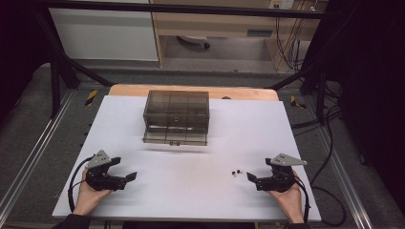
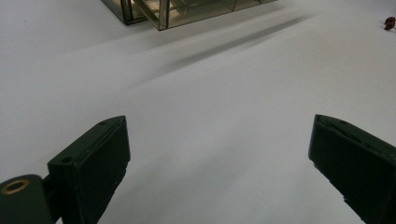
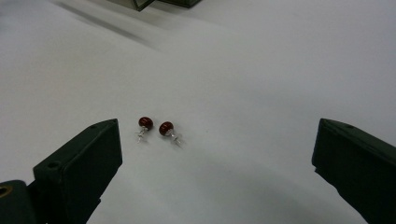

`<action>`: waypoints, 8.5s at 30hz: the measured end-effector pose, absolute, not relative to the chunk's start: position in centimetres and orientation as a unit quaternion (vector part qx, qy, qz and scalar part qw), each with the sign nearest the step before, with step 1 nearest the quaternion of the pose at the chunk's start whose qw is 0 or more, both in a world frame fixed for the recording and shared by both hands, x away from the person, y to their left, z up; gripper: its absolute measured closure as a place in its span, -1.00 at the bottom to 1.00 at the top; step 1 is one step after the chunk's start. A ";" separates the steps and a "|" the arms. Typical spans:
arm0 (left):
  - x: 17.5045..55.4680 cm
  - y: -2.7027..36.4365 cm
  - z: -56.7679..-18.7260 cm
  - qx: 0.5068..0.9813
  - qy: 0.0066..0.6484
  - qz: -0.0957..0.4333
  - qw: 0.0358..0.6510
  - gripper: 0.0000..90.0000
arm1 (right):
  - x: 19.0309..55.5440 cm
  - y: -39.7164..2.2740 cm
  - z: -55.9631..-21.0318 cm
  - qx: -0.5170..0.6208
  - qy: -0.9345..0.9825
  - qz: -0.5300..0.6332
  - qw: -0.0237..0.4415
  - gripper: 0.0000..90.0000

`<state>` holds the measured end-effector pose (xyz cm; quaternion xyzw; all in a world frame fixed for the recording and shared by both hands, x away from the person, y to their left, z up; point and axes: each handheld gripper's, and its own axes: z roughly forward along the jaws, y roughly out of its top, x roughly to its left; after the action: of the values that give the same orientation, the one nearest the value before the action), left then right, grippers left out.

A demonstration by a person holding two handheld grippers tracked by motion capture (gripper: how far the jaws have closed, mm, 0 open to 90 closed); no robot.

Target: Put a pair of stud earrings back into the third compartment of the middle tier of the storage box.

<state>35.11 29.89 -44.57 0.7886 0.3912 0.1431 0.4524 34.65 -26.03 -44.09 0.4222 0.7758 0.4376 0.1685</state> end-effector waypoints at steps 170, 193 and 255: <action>34.9 29.9 -44.7 0.791 0.391 0.144 0.449 -0.88 | 44.5 -8.7 -39.5 0.379 0.812 0.418 0.149 0.83; 34.9 30.0 -44.7 0.790 0.391 0.143 0.449 -0.88 | 46.8 -7.4 -40.8 0.396 0.811 0.407 0.144 0.80; 34.9 29.9 -44.7 0.790 0.393 0.143 0.449 -0.88 | 38.0 -20.2 -40.5 0.425 0.783 0.425 0.160 -0.92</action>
<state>34.92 29.93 -44.68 0.7896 0.3930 0.1425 0.4492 38.03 -20.18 -40.47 0.4247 0.7830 0.4252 0.1604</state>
